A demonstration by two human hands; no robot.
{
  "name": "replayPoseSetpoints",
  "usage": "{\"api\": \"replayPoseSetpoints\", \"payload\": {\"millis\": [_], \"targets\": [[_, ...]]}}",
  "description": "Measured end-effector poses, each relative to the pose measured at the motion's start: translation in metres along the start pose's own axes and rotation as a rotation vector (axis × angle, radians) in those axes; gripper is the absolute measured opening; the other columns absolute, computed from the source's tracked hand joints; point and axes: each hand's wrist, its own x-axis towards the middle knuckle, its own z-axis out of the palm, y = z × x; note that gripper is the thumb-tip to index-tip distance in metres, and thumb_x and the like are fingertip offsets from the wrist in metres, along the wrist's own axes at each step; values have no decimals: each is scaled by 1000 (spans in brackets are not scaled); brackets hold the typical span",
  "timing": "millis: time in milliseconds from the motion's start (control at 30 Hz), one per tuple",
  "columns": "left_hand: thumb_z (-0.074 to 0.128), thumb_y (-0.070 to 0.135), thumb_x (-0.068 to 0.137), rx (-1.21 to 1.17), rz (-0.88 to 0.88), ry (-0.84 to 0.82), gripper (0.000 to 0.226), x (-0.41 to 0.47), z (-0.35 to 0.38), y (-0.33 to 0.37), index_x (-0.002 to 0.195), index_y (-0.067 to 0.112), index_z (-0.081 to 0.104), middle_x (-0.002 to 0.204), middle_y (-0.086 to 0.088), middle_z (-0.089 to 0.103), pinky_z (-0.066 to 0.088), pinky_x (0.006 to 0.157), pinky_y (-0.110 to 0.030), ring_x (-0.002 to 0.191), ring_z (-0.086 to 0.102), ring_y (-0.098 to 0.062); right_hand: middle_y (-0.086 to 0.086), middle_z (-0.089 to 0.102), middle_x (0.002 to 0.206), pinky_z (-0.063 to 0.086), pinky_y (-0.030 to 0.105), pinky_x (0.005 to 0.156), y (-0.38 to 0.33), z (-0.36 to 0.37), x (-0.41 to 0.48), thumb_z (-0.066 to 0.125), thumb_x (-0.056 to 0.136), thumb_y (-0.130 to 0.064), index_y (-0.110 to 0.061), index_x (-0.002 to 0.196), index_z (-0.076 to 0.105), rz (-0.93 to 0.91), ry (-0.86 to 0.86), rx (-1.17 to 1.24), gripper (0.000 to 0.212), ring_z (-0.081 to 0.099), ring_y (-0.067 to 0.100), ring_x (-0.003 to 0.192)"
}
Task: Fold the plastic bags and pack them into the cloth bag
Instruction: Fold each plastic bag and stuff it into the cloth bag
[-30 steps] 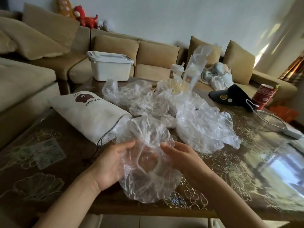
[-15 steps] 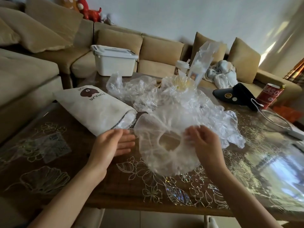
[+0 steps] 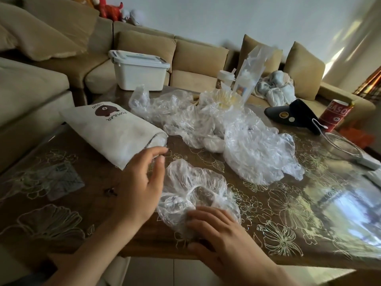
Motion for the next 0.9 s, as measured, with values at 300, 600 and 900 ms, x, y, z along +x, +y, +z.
{"api": "replayPoseSetpoints", "payload": {"millis": [300, 600, 900], "targets": [[32, 25, 103, 415, 48, -668, 51, -10, 45, -1, 150, 27, 12, 157, 12, 7, -9, 116, -24, 143, -5, -2, -7, 60, 118, 27, -7, 85, 44, 2, 34, 53, 88, 5, -19, 116, 60, 540, 183, 238, 37, 50, -1, 106], [30, 48, 97, 493, 35, -757, 60, -10, 36, -13, 150, 31, 6, 157, 13, -1, -13, 116, -38, 136, -14, 2, -12, 56, 109, 48, 17, 85, 54, -17, 25, 54, 90, 1, -30, 94, 63, 595, 97, 302, 33, 55, 5, 99], [59, 37, 89, 333, 79, -650, 45, -2, 22, -14, 132, 25, 51, 141, 15, 44, -1, 100, -1, 135, 20, 4, -11, 53, 109, 43, 8, 78, 60, -26, 22, 57, 92, -21, -22, 115, 62, 555, -103, 223, 23, 51, 2, 96]]}}
